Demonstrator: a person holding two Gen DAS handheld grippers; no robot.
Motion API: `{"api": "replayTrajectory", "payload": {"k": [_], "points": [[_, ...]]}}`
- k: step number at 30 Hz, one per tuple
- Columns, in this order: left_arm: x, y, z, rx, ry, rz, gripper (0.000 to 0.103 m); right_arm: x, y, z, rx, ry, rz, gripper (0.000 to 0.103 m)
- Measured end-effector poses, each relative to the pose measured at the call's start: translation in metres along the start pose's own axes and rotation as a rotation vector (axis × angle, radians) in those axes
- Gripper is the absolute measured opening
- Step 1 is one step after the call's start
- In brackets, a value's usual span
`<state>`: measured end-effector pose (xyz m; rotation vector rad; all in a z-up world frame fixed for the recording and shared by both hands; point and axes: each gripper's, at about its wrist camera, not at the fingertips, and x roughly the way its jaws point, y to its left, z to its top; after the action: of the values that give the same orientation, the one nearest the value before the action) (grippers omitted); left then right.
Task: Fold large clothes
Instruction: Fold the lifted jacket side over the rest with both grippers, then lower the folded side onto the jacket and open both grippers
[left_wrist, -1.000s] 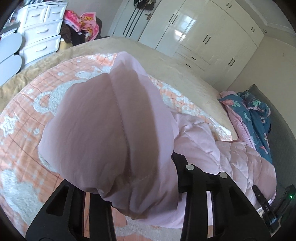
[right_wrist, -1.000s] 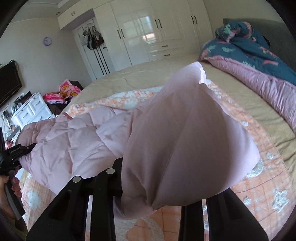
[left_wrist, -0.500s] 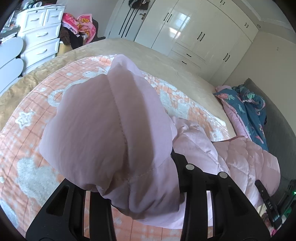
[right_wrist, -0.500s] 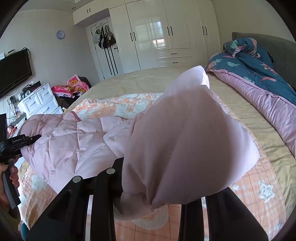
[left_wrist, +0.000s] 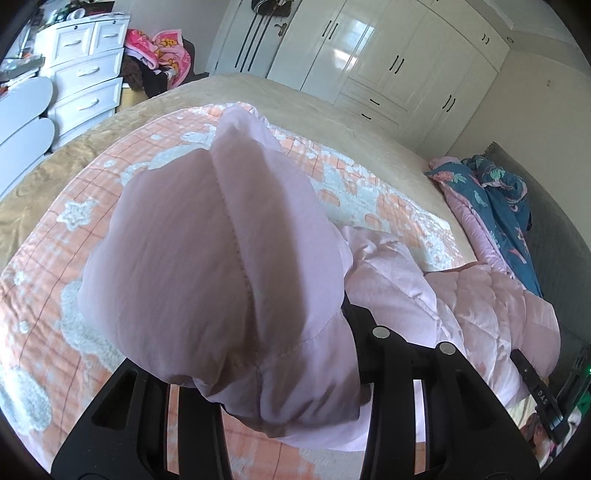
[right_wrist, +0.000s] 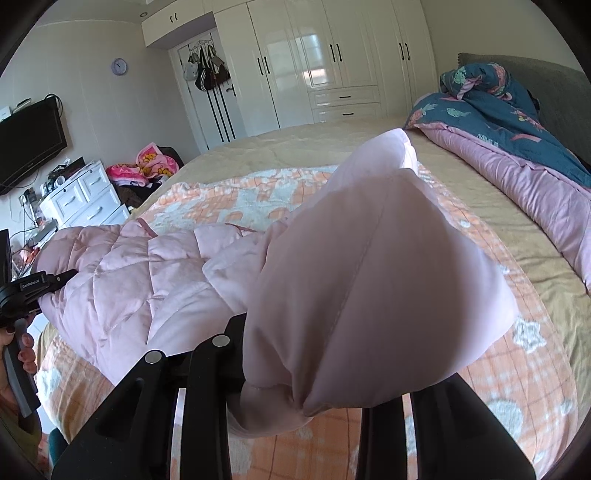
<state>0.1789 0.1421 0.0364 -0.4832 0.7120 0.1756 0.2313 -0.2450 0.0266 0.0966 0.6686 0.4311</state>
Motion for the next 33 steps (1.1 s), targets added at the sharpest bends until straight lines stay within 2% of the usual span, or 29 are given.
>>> {"api": "replayTrajectory", "payload": {"k": [12, 23, 28, 33], "points": [[-0.007, 0.013, -0.035, 0.024, 0.034, 0.027, 0.033, -0.007, -0.011, -0.045, 0.066, 0.055, -0.015, 0.031], [-0.004, 0.025, -0.056, 0.02, 0.053, 0.034, 0.037, 0.004, -0.026, -0.077, 0.165, 0.123, -0.032, 0.036], [0.0, 0.031, -0.064, 0.02, 0.063, 0.046, 0.042, 0.009, -0.037, -0.082, 0.246, 0.172, -0.024, 0.047], [-0.002, 0.034, -0.067, 0.029, 0.072, 0.051, 0.049, 0.001, -0.042, -0.087, 0.281, 0.189, -0.013, 0.068]]}}
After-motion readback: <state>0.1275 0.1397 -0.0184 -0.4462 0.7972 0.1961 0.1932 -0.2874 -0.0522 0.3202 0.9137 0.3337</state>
